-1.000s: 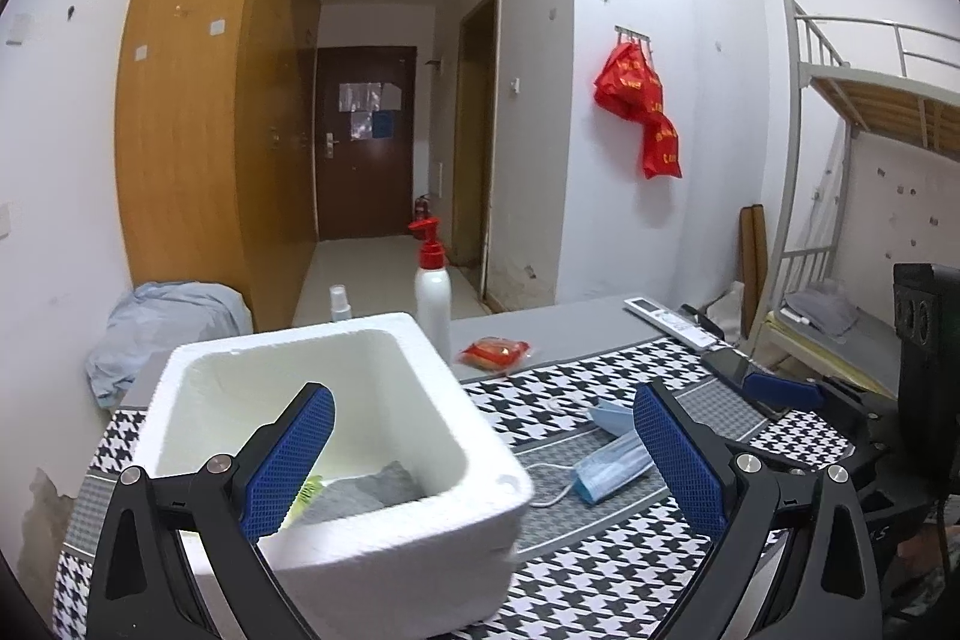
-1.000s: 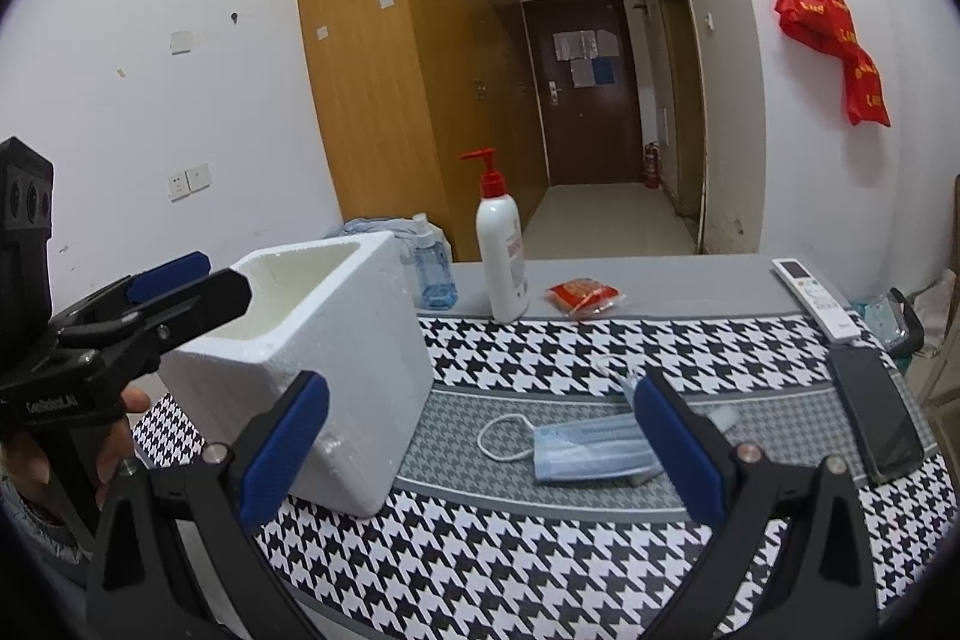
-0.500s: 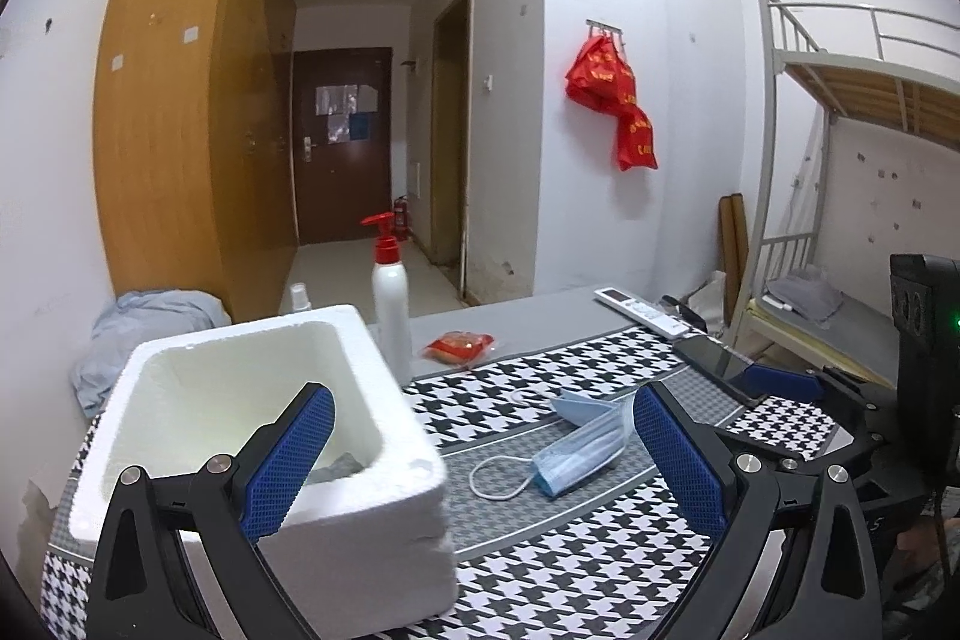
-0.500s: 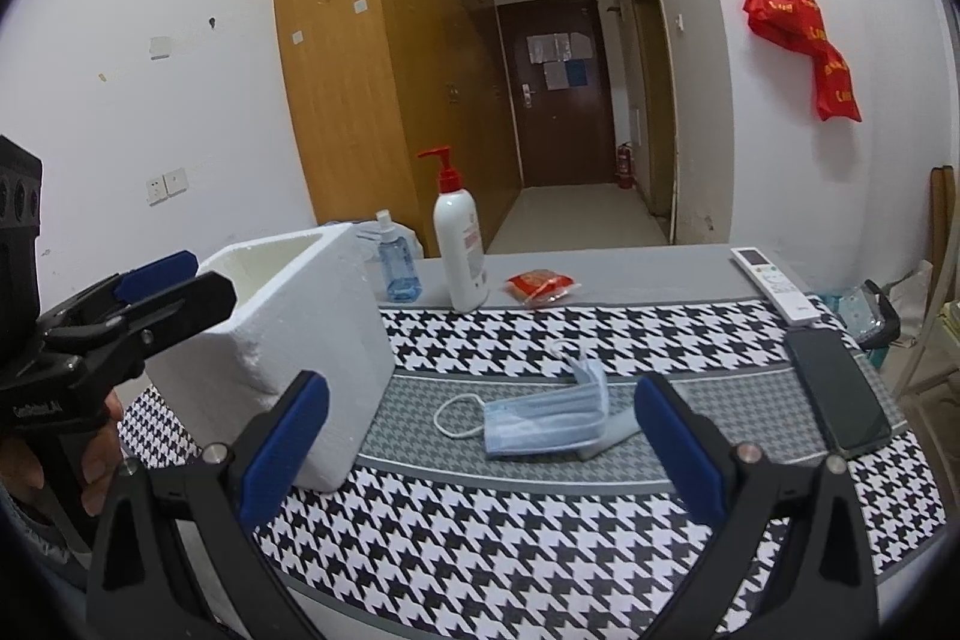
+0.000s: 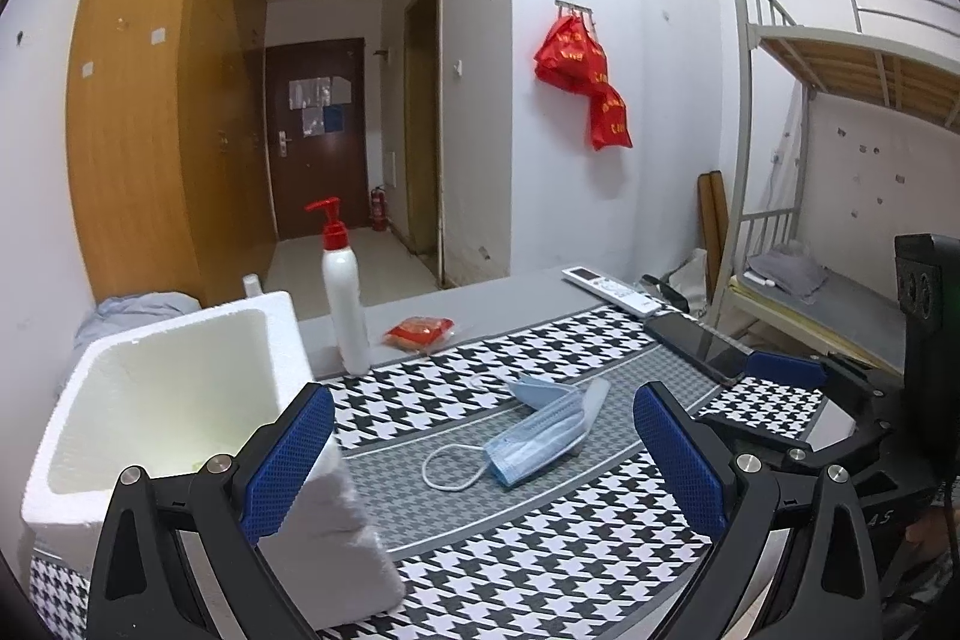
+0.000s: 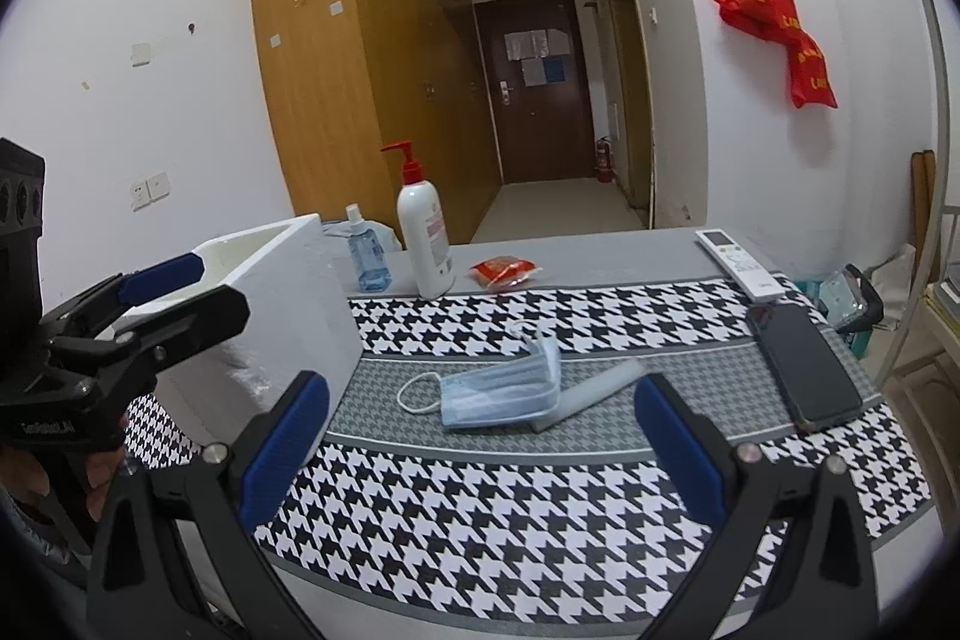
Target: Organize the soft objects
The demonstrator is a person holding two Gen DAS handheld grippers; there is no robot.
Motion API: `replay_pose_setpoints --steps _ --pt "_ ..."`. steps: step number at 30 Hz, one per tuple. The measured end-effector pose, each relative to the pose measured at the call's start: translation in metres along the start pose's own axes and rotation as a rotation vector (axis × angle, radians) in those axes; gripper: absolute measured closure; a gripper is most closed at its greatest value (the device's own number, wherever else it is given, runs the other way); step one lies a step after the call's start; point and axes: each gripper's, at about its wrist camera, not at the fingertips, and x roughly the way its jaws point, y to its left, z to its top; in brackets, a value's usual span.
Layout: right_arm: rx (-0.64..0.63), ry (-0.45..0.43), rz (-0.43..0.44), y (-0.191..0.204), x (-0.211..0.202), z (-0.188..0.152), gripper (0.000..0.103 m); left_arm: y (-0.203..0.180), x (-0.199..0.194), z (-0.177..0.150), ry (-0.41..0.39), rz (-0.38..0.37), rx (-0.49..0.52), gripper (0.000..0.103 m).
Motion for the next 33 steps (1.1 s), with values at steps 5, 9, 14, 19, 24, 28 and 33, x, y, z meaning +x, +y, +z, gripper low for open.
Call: replay_pose_setpoints --steps 5,9,14,19,24,28,33 --pt "0.012 -0.001 -0.039 -0.009 -0.007 -0.005 0.0 -0.011 0.007 0.0 0.027 -0.037 0.016 0.003" --pt "0.036 -0.01 -0.059 -0.017 -0.015 -0.009 0.0 -0.019 0.013 -0.001 0.038 -0.054 0.034 0.003" --pt "0.043 0.0 -0.074 -0.023 -0.017 -0.013 0.0 -0.026 0.019 -0.007 0.055 -0.07 0.033 0.003" --pt "0.053 0.013 -0.076 -0.032 -0.016 -0.014 0.0 -0.029 0.025 -0.01 0.069 -0.062 0.022 0.003" --pt "0.061 0.016 -0.091 -0.043 -0.018 -0.015 0.0 -0.033 0.034 -0.011 0.08 -0.047 0.02 0.003" --pt "0.078 0.038 -0.104 -0.053 -0.013 -0.017 0.0 -0.037 0.04 -0.013 0.085 -0.034 0.019 0.003" --pt "0.071 0.059 -0.101 -0.057 -0.007 -0.017 0.0 -0.037 0.049 -0.016 0.101 -0.015 -0.011 0.003"
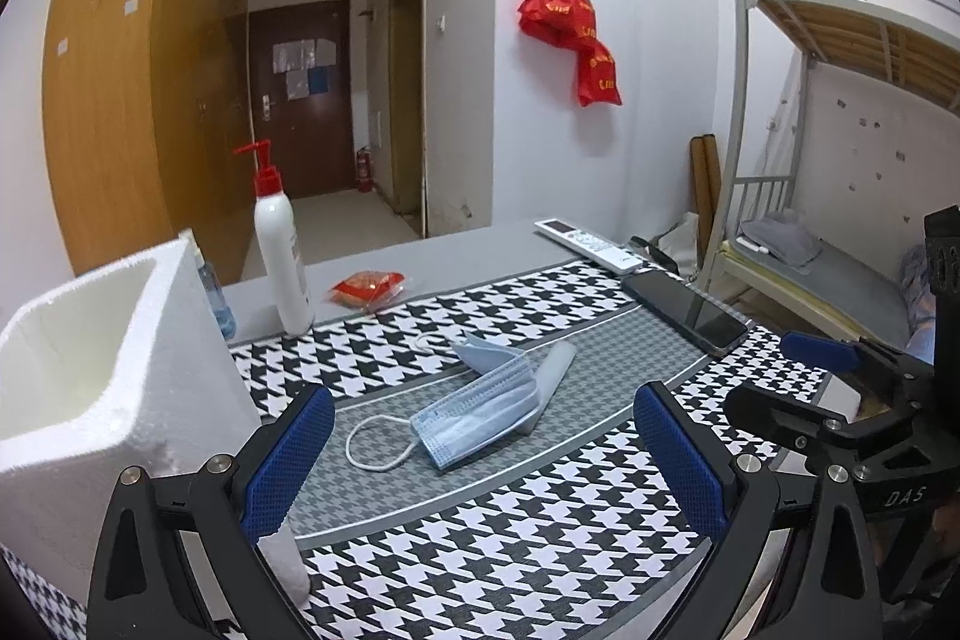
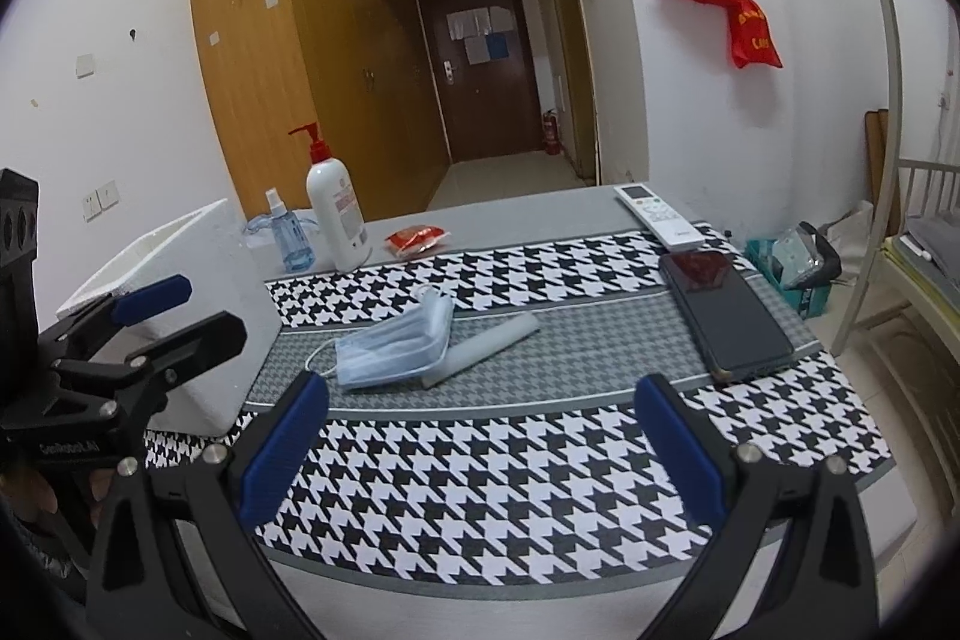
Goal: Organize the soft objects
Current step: 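Lower the left tool onto the blue face mask while the right tool approaches the white foam tube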
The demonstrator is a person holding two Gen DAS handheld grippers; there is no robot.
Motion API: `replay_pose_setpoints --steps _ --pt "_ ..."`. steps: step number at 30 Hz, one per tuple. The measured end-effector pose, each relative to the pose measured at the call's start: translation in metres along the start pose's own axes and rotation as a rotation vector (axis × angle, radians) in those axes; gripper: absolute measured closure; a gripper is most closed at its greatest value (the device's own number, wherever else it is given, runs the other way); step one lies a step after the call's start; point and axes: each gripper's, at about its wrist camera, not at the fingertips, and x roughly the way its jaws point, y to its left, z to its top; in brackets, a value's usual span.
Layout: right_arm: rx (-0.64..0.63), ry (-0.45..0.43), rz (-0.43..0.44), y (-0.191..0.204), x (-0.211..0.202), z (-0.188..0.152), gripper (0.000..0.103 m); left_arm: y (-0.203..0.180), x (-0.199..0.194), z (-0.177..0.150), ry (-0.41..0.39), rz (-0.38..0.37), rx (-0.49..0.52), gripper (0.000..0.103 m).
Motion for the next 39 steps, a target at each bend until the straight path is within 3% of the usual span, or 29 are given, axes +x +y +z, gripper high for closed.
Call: replay_pose_setpoints --steps 25,39 --pt "-0.034 0.08 0.007 -0.012 0.037 0.005 0.0 0.009 0.042 -0.006 0.097 0.044 -0.05 0.003" --pt "-0.034 0.126 0.015 -0.017 0.064 0.013 0.0 0.009 0.066 -0.007 0.144 0.048 -0.027 0.003"
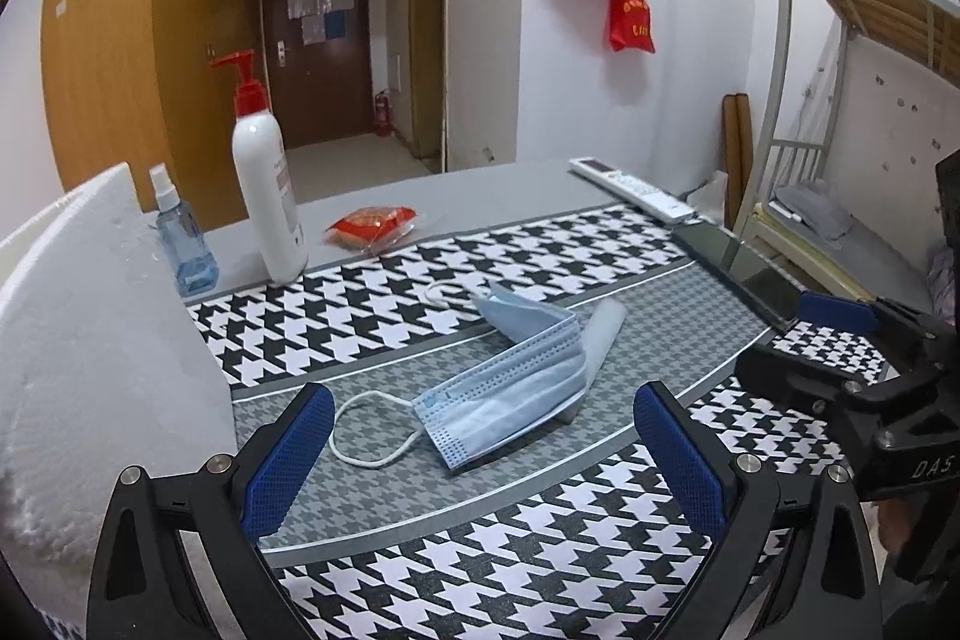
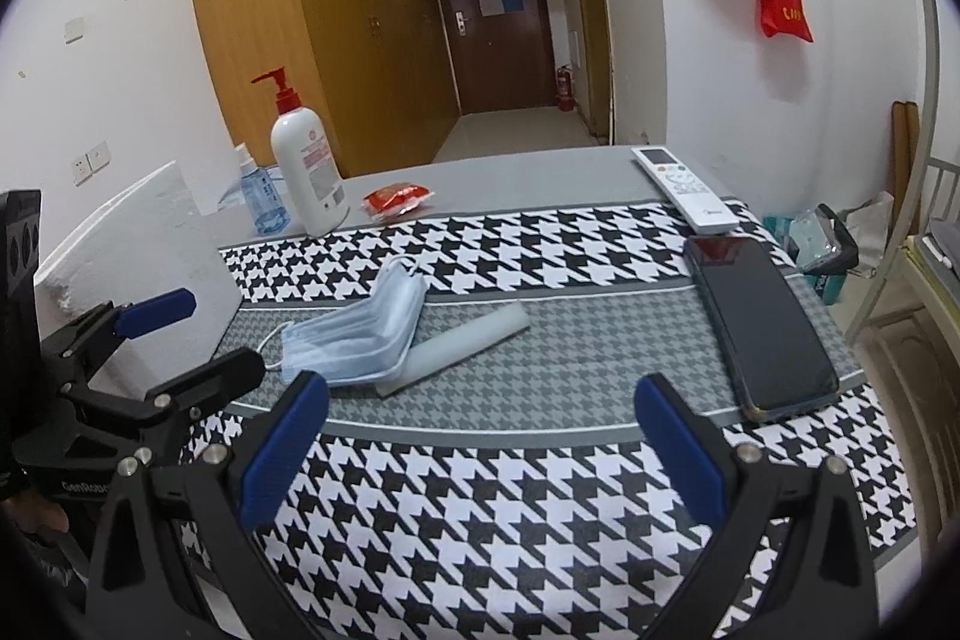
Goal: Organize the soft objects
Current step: 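Lower the left tool onto the blue face mask while the right tool approaches the white foam tube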
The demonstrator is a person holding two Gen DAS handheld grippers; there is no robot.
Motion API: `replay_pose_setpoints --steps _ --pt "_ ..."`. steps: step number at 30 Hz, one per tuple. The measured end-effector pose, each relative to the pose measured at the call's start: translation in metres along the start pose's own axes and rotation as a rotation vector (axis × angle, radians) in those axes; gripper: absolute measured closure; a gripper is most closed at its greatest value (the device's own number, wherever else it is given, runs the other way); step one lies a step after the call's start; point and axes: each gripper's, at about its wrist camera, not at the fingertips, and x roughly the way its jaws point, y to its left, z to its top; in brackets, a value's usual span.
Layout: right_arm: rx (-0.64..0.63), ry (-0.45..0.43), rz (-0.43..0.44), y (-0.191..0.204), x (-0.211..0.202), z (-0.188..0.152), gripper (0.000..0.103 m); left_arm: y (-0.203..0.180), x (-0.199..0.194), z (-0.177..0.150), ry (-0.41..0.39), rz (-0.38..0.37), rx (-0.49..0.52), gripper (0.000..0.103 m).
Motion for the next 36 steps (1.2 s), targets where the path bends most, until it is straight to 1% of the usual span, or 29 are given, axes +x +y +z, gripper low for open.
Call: replay_pose_setpoints --steps 5,10,13,16,21,29,33,34,36 --pt "0.004 0.017 0.001 -0.003 0.005 -0.001 0.0 -0.002 0.008 0.003 -0.001 -0.011 0.009 0.003" --pt "0.002 0.022 0.001 -0.005 0.008 0.0 0.0 0.0 0.019 0.005 0.03 -0.005 0.002 0.003" --pt "0.022 0.03 0.002 -0.01 0.012 0.003 0.0 0.004 0.025 0.006 0.052 0.001 0.004 0.003" --pt "0.032 0.052 0.004 -0.013 0.02 0.006 0.0 0.006 0.03 0.007 0.063 -0.02 -0.005 0.003" --pt "-0.019 0.076 0.004 -0.006 0.031 0.008 0.0 0.009 0.042 0.005 0.071 -0.039 0.001 0.003" --pt "-0.03 0.108 0.022 -0.003 0.043 0.007 0.0 0.02 0.061 0.002 0.117 -0.1 -0.061 0.004" --pt "-0.029 0.123 0.034 -0.003 0.048 0.006 0.0 0.016 0.064 0.002 0.119 -0.103 -0.041 0.009" --pt "-0.029 0.125 0.032 -0.003 0.05 0.007 0.0 0.016 0.066 0.003 0.123 -0.109 -0.042 0.014" --pt "-0.027 0.13 0.037 -0.003 0.052 0.007 0.0 0.015 0.07 0.003 0.137 -0.122 -0.047 0.018"
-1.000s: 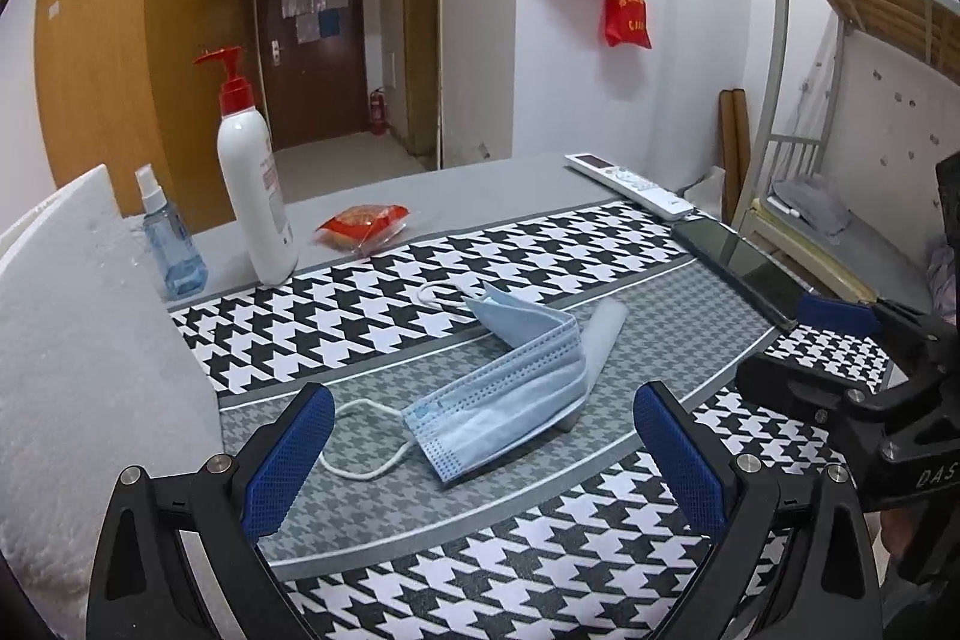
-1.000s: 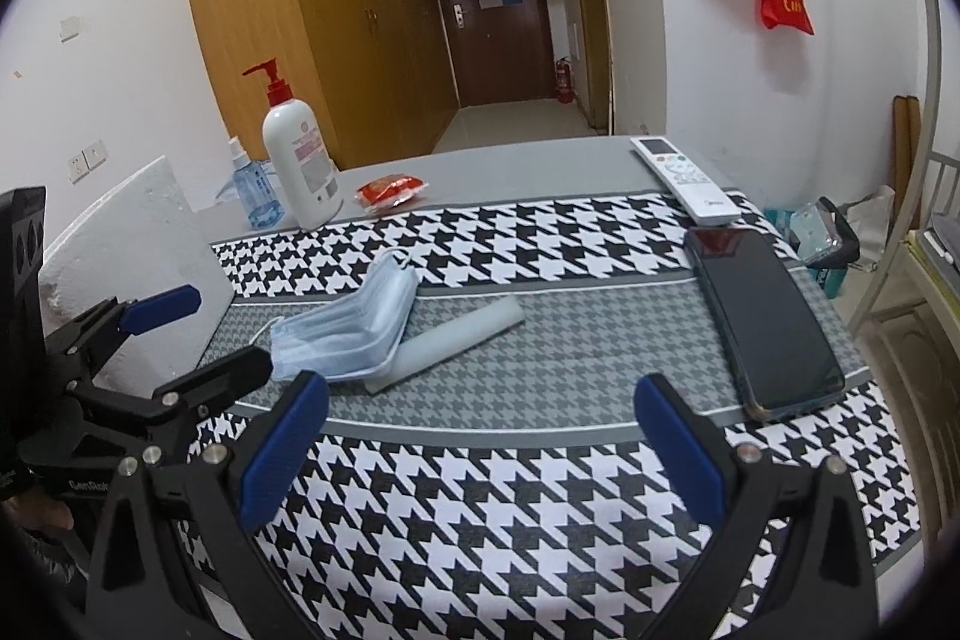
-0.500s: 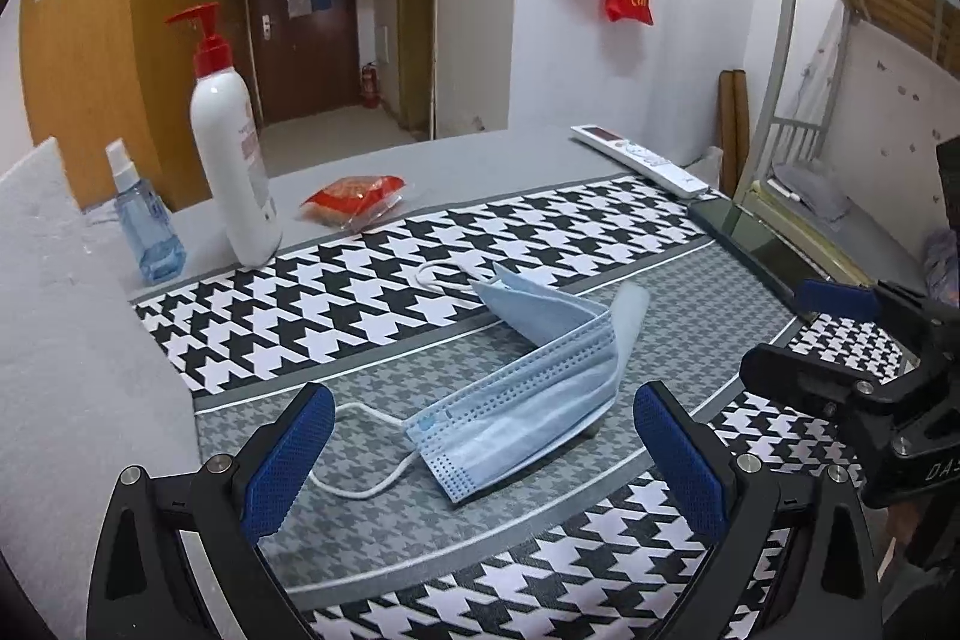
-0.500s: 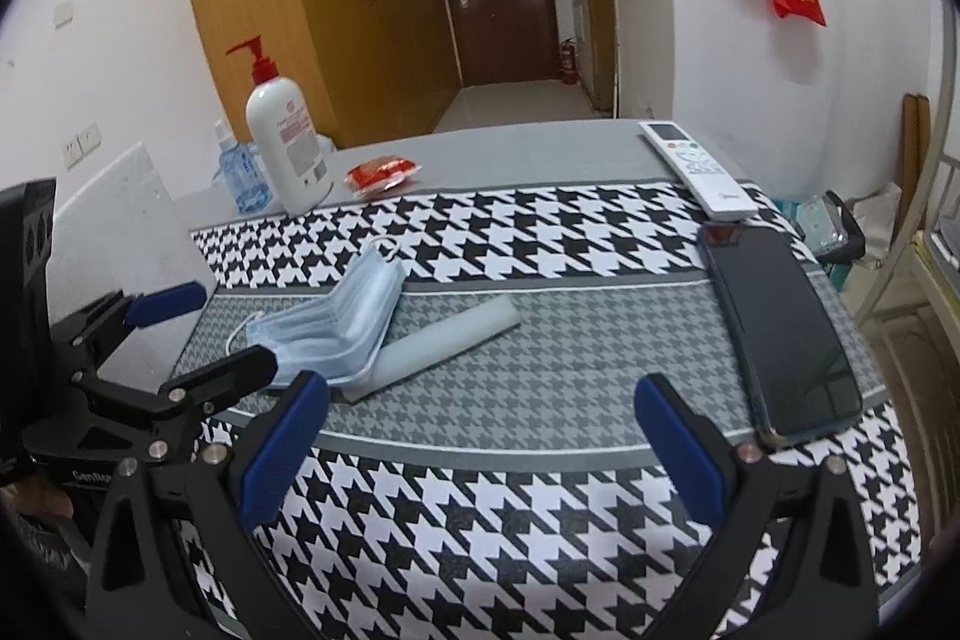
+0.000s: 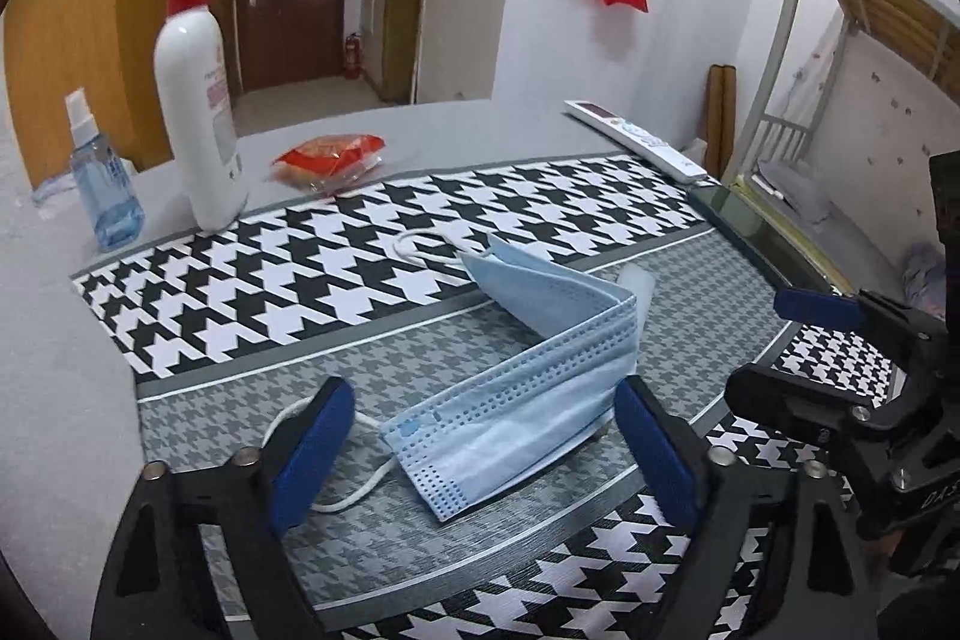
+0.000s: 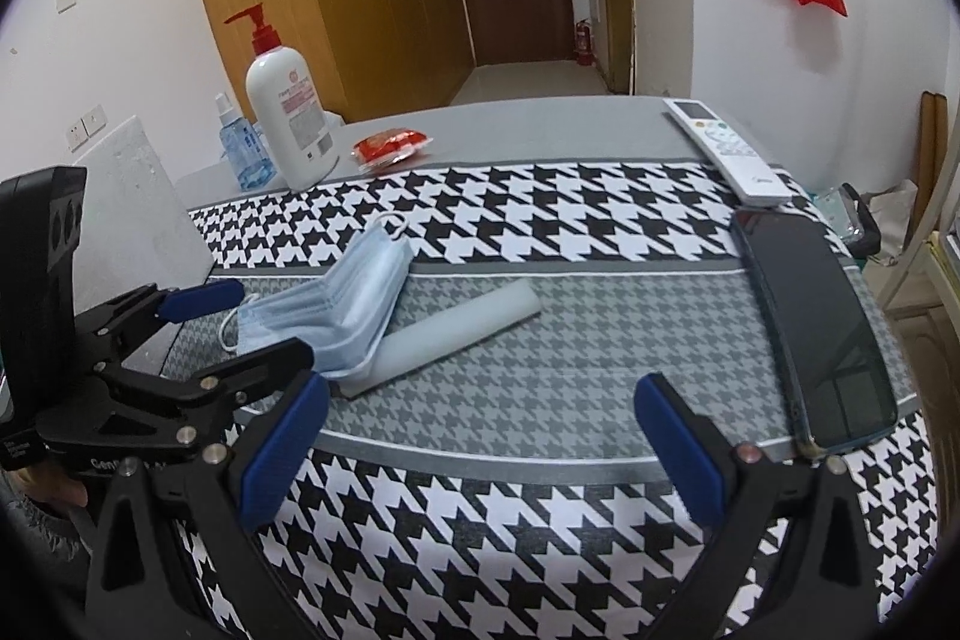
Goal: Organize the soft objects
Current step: 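Lower the left tool onto the blue face mask while the right tool approaches the white foam tube, then close the left tool on the mask edge and lift it slightly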
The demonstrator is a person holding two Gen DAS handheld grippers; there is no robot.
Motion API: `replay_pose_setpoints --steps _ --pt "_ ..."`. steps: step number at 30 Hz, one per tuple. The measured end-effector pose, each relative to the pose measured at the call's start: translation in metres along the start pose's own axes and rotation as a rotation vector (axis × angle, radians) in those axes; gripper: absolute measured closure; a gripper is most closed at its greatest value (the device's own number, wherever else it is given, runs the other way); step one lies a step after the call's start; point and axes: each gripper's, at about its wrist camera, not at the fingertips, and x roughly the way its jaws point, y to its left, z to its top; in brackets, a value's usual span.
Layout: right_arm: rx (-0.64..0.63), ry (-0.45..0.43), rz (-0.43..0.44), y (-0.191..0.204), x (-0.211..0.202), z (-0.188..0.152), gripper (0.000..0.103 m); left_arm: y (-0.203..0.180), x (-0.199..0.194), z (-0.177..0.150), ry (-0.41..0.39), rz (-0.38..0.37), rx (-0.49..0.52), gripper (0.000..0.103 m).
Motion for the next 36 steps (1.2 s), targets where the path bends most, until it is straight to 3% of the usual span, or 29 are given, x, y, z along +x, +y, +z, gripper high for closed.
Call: replay_pose_setpoints --steps 4,8,12,19,25,36 --pt "0.002 0.005 0.003 0.0 0.003 0.0 0.0 0.006 0.011 0.0 0.051 -0.051 -0.027 0.039" --pt "0.002 0.012 0.004 -0.001 0.005 0.0 0.0 0.008 0.015 -0.001 0.073 -0.05 -0.039 0.052" --pt "0.005 0.018 0.0 -0.001 0.006 -0.001 0.0 0.008 0.014 -0.002 0.081 -0.05 -0.038 0.093" --pt "0.012 0.03 -0.011 0.001 0.009 0.003 0.0 0.015 -0.002 -0.009 0.038 -0.08 -0.057 0.097" --pt "-0.023 0.059 -0.039 0.01 0.015 0.004 0.0 0.016 -0.037 -0.008 -0.139 0.028 -0.038 0.097" --pt "-0.088 0.113 -0.097 0.037 0.037 0.01 0.0 0.019 -0.038 -0.007 -0.135 0.107 -0.049 0.096"
